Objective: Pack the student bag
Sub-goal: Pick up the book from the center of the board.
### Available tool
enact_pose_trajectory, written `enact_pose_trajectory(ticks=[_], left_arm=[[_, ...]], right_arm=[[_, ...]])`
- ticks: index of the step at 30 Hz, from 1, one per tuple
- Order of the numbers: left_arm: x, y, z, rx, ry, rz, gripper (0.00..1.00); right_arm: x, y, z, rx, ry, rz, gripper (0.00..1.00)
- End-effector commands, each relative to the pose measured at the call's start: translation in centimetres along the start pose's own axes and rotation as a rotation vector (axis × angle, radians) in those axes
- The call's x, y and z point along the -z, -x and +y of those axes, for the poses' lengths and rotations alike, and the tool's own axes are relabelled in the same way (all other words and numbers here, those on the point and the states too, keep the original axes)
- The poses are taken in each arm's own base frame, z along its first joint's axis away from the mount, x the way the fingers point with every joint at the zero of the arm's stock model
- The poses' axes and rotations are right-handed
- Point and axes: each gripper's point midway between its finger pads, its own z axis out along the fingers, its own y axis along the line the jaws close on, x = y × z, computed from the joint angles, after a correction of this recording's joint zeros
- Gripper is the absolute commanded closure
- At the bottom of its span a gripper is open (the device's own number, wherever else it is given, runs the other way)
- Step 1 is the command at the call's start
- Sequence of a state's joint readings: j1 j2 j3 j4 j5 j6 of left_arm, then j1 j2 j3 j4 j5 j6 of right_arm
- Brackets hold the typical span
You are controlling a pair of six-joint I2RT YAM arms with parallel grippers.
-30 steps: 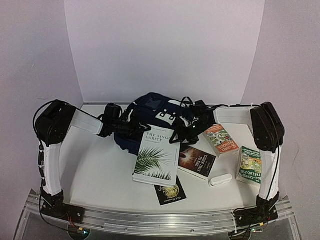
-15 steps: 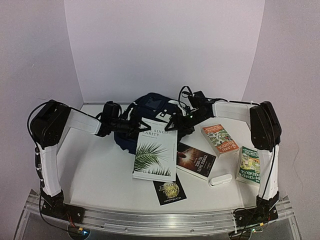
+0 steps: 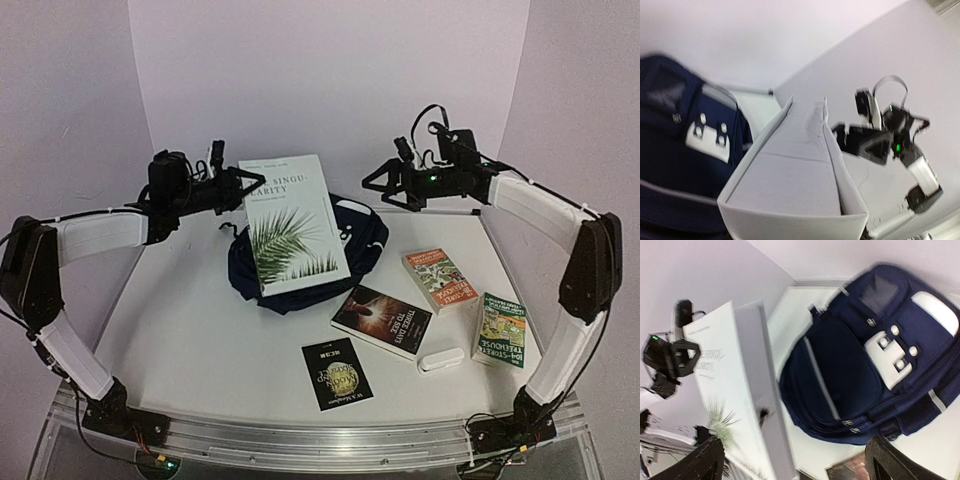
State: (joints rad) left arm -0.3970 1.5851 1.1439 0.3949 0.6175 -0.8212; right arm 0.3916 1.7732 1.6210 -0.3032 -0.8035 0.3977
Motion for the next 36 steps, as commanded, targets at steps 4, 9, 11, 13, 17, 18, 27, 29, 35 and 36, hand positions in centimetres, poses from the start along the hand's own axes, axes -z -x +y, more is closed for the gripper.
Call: enact_pose_trajectory(ticks=[4,9,11,13,17,18,27,29,35,36], left_arm=[[4.6,7.7,-5.9,-0.015,-0.095,-0.422,0.74],[6.3,8.9,-6.3,0.021,-0.148,-0.552,0.74],[7.0,9.1,-5.9,0.045,-0.151,-0.601,0.74],[7.8,9.2,-5.8,0.065,-0.168,-0.650,0.74],[8.5,8.9,-5.6,0.097,-0.202,-0.699,0.74],[8.6,8.8,-5.5,0.106,-0.211,-0.706,0.74],[7.5,7.5,-4.3,0.249,-0.333,-0.722,0.75],[6.8,7.0,-4.2,0.273,-0.351,-0.710,0.74],[5.6,5.8,-3.6,0.302,-0.343,-0.684,0.67],[5.7,5.6,-3.4,0.303,-0.335,-0.682,0.63]], right_arm=[[-0.8,-3.1,6.1,-0.083,0.267,-0.006,0.02],[-3.6,-4.9,7.1,-0.093,0.259,0.028,0.02],[-4.4,-5.1,8.0,-0.076,0.266,0.029,0.02],[-5.3,-5.0,8.2,-0.076,0.266,0.021,0.02],[-6.9,-4.2,8.7,-0.088,0.273,-0.012,0.02],[-7.2,-4.0,8.9,-0.092,0.280,-0.022,0.02],[-9.3,-1.7,10.5,-0.131,0.374,-0.071,0.08],[-9.3,-1.5,11.0,-0.131,0.397,-0.071,0.15],[-8.2,-1.1,11.8,-0.127,0.444,-0.083,0.42],[-7.9,-1.0,11.6,-0.126,0.442,-0.087,0.47]])
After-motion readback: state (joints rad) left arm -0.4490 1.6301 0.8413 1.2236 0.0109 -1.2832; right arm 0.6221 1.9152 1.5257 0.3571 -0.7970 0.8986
